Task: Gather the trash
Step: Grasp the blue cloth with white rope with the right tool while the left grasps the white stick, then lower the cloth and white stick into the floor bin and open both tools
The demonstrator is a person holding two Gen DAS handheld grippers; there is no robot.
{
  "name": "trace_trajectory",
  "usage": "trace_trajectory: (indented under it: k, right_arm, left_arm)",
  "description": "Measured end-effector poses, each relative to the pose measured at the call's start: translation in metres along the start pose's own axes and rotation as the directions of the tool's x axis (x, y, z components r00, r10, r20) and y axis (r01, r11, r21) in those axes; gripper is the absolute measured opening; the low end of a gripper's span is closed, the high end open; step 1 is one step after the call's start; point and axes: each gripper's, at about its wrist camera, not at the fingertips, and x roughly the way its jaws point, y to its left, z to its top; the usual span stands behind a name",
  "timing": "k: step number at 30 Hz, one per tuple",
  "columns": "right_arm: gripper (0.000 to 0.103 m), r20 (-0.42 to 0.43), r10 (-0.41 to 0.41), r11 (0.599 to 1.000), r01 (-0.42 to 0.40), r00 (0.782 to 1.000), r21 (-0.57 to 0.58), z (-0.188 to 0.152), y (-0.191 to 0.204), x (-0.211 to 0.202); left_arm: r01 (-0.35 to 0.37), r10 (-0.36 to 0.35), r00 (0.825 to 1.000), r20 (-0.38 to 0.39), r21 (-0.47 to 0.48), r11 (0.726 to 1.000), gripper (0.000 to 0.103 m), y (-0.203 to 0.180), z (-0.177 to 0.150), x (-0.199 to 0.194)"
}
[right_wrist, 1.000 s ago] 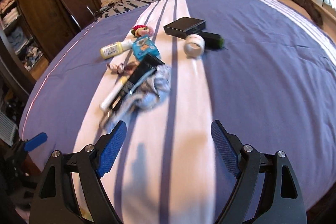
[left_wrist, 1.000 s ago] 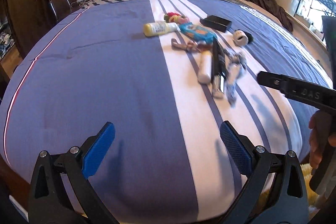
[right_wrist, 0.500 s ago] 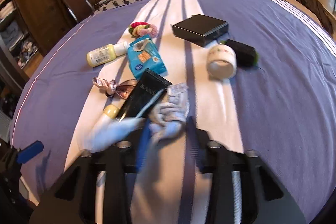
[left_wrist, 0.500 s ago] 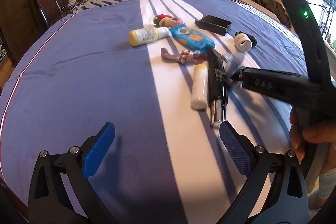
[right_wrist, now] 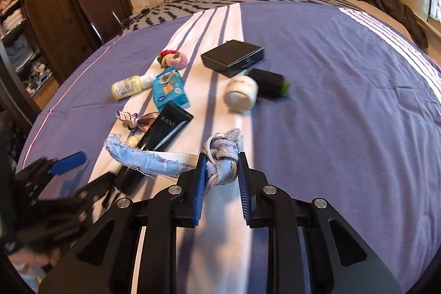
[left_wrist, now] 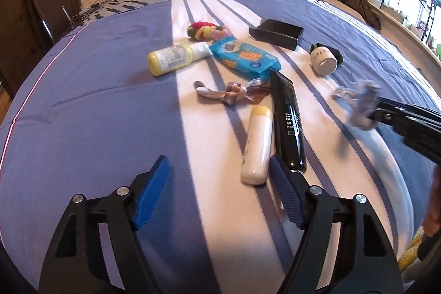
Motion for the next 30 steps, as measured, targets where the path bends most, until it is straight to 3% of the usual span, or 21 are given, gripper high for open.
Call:
trace_trajectory:
  k: [3, 6, 11, 13, 20, 30]
  right_arm:
    - [0.023, 0.006, -0.009, 1.0, 0.009, 1.0, 0.003, -0.003, -0.006, -0.005]
    - [0.023, 0.007, -0.012, 1.0, 0.012, 1.0, 0.009, -0.005, -0.011, -0.007]
    - [0.023, -0.008, 0.011, 1.0, -0.01, 1.0, 0.02, -0.01, -0.013, -0.007]
    - [0.023, -0.002, 0.012, 1.0, -0.011, 1.0, 0.013, -0.014, -0.01, -0.012]
    - [0.023, 0.027, 0.026, 1.0, -0.026, 0.999, -0.011, -0.031, 0.005, -0.044]
    - [0.023, 0.046, 0.053, 0.998, -0.051, 0.998, -0.047, -0.076, 0.029, -0.098]
  left_arm:
    - [0.024, -0.024, 1.0, 0.002, -0.005, 1.0, 0.069, -0.002, 0.006, 0.008]
    - [0.043, -0.043, 0.999, 0.001, 0.002, 0.999, 0.06, -0.005, 0.013, 0.015]
    - [0.074, -0.074, 0.997, -0.008, 0.026, 0.997, 0.026, -0.013, 0.017, 0.017]
    - [0.072, -0.072, 0.997, -0.013, 0.029, 0.997, 0.019, -0.016, 0.013, 0.015]
    - [0.086, -0.086, 0.996, -0.005, 0.023, 0.996, 0.018, -0.021, -0.013, -0.018]
    - [0.097, -0.097, 0.993, 0.069, 0.008, 0.995, 0.018, -0.027, -0.075, -0.107]
